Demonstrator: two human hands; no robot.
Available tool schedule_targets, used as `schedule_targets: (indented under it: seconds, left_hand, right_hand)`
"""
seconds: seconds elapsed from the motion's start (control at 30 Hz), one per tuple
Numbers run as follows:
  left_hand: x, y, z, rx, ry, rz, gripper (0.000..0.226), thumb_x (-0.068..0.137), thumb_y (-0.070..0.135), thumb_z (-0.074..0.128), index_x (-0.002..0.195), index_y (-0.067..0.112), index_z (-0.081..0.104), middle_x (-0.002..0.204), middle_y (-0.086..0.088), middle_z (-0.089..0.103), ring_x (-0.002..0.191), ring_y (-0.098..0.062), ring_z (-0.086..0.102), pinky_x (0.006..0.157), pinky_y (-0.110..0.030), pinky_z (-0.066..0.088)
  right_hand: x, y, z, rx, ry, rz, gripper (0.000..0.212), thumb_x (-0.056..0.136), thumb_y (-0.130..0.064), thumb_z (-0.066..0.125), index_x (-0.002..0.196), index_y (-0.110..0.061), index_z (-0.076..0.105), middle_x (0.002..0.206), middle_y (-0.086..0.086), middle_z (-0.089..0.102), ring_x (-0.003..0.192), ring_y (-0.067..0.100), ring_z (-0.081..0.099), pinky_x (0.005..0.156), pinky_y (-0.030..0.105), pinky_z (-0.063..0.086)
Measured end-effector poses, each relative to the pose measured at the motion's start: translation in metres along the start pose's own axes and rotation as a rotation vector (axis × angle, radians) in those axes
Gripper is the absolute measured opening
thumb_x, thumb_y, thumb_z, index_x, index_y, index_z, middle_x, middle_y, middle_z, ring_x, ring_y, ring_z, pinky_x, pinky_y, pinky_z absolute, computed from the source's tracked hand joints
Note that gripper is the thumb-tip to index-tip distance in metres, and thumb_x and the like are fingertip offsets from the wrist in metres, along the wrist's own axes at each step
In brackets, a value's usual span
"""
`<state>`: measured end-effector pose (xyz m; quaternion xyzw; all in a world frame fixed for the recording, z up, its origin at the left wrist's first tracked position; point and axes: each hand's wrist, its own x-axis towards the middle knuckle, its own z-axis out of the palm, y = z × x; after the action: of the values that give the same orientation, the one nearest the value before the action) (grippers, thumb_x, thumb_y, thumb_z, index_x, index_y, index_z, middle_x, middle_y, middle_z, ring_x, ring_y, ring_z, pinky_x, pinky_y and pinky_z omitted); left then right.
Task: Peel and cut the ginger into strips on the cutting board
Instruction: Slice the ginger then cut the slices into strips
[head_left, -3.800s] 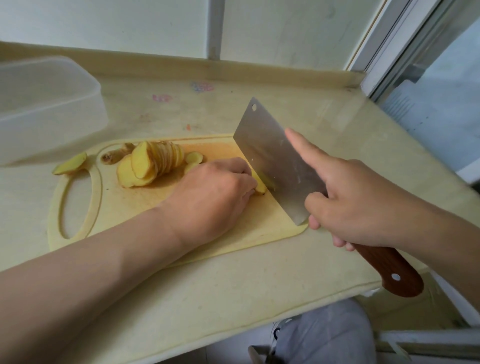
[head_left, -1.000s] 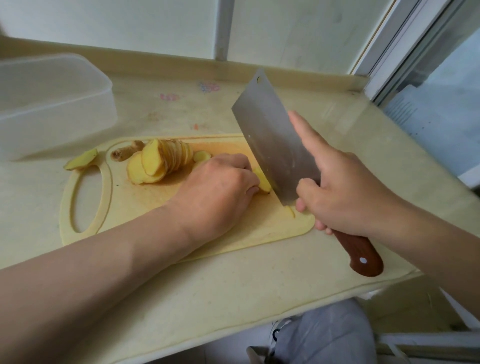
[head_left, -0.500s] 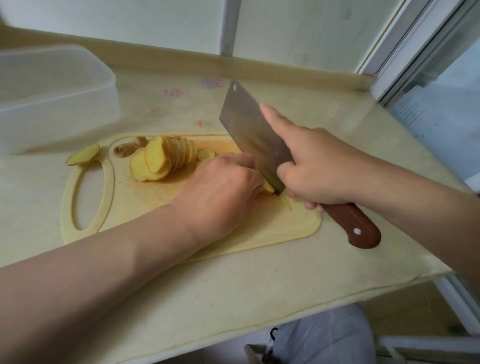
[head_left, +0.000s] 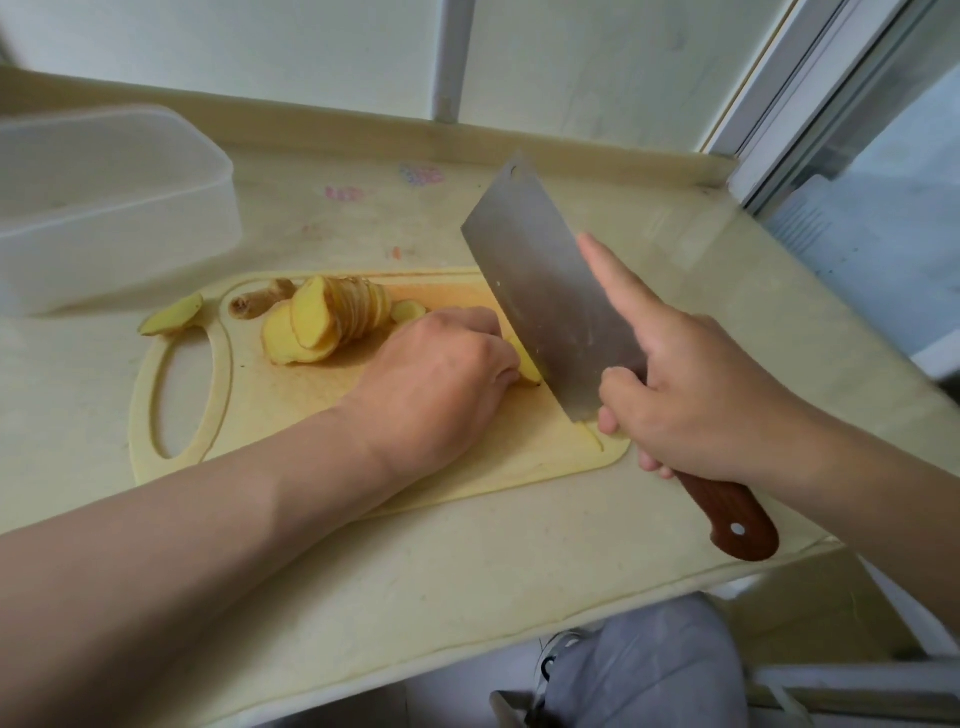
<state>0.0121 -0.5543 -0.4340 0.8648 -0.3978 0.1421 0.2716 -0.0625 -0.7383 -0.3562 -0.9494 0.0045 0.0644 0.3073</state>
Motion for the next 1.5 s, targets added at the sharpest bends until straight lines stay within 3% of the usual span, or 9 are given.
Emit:
schedule_targets:
  seconds: [0.33, 0.5, 0.7, 0.87, 1.3, 1.5]
  left_hand:
    - [0.001, -0.001, 0.001, 0.001, 0.007, 0.023, 0.029, 0.088, 0.024, 0.05, 0.076, 0.014, 0.075, 0.083, -0.003, 0.065, 0.074, -0.031, 0.063, 0.058, -0.041, 0.054]
    - [0.0, 0.0, -0.001, 0.0, 0.002, 0.019, 0.029, 0.087, 0.025, 0.05, 0.078, 0.016, 0.076, 0.082, -0.002, 0.066, 0.074, -0.029, 0.064, 0.059, -0.041, 0.054]
    - [-0.001, 0.002, -0.002, 0.016, 0.027, -0.004, 0.029, 0.089, 0.025, 0.051, 0.08, 0.012, 0.076, 0.086, -0.005, 0.067, 0.079, -0.032, 0.065, 0.062, -0.041, 0.054]
    - [-0.001, -0.001, 0.001, 0.031, 0.041, -0.026, 0.027, 0.086, 0.027, 0.054, 0.079, 0.013, 0.076, 0.085, -0.004, 0.067, 0.078, -0.03, 0.064, 0.062, -0.041, 0.054]
    - [0.0, -0.003, 0.001, 0.023, 0.07, -0.005, 0.022, 0.084, 0.021, 0.059, 0.074, 0.016, 0.077, 0.082, 0.001, 0.069, 0.073, -0.026, 0.065, 0.057, -0.037, 0.054]
    - [-0.002, 0.0, -0.002, 0.007, 0.04, -0.015, 0.022, 0.084, 0.022, 0.058, 0.081, 0.016, 0.079, 0.083, -0.001, 0.069, 0.074, -0.027, 0.066, 0.061, -0.04, 0.056]
  right_hand:
    - [0.034, -0.024, -0.006, -0.189, -0.173, 0.051, 0.098, 0.095, -0.005, 0.044, 0.157, -0.064, -0.002, 0.079, 0.01, 0.069, 0.043, 0.022, 0.066, 0.04, 0.037, 0.056]
    - [0.044, -0.024, 0.005, -0.097, -0.047, 0.035, 0.099, 0.093, -0.002, 0.045, 0.161, -0.057, -0.001, 0.083, 0.01, 0.069, 0.045, 0.023, 0.067, 0.041, 0.033, 0.056]
    - [0.01, -0.004, 0.017, 0.011, 0.125, -0.026, 0.099, 0.097, -0.004, 0.046, 0.158, -0.063, -0.004, 0.077, 0.025, 0.07, 0.055, 0.039, 0.066, 0.045, 0.047, 0.059]
    - [0.001, -0.001, 0.007, 0.042, 0.055, 0.026, 0.097, 0.098, -0.004, 0.044, 0.153, -0.071, -0.001, 0.075, 0.018, 0.073, 0.05, 0.028, 0.067, 0.044, 0.03, 0.057]
    - [0.028, -0.021, -0.006, -0.139, -0.155, 0.063, 0.097, 0.094, -0.005, 0.044, 0.156, -0.067, 0.001, 0.076, 0.011, 0.071, 0.043, 0.024, 0.066, 0.041, 0.038, 0.057]
    - [0.05, -0.032, 0.006, -0.116, -0.085, 0.03, 0.098, 0.092, -0.002, 0.044, 0.162, -0.054, -0.001, 0.081, 0.01, 0.069, 0.042, 0.02, 0.066, 0.041, 0.034, 0.056]
